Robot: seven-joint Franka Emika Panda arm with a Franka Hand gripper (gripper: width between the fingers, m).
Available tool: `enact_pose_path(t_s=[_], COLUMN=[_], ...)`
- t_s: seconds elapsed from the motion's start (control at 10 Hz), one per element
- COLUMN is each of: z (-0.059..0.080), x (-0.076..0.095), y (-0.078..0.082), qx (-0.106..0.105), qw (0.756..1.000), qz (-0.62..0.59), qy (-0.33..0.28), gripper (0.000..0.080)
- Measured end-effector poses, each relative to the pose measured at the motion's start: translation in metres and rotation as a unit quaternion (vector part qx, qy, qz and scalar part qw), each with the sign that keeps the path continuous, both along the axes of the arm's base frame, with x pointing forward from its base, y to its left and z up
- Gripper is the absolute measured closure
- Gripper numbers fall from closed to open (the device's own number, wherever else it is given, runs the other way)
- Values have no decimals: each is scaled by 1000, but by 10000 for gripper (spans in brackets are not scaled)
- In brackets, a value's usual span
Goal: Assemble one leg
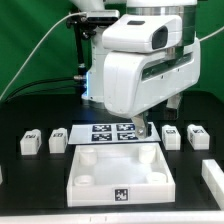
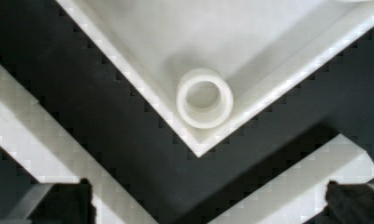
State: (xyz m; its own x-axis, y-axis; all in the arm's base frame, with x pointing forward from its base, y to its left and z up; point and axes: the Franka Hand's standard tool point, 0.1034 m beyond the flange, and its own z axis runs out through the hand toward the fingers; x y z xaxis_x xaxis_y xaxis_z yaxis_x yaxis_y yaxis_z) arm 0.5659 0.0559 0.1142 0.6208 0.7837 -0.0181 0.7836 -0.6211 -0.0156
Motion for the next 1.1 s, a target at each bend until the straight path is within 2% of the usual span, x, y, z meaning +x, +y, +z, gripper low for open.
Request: enact_pose_path(t_s=[0.6,0.7,0.8,0.9,1.1], z=[-2,-7,-11,-16,-37], x=[-2,-14,-36,-60,-103], y=[0,-2,-7,-12,-31], qx=[1,0,-1,0,7], qw=[1000,998,988,982,948], qz=[22,56,156,188,319], qy=[-1,-2,-3,2,7], gripper=[150,150,150,150,150])
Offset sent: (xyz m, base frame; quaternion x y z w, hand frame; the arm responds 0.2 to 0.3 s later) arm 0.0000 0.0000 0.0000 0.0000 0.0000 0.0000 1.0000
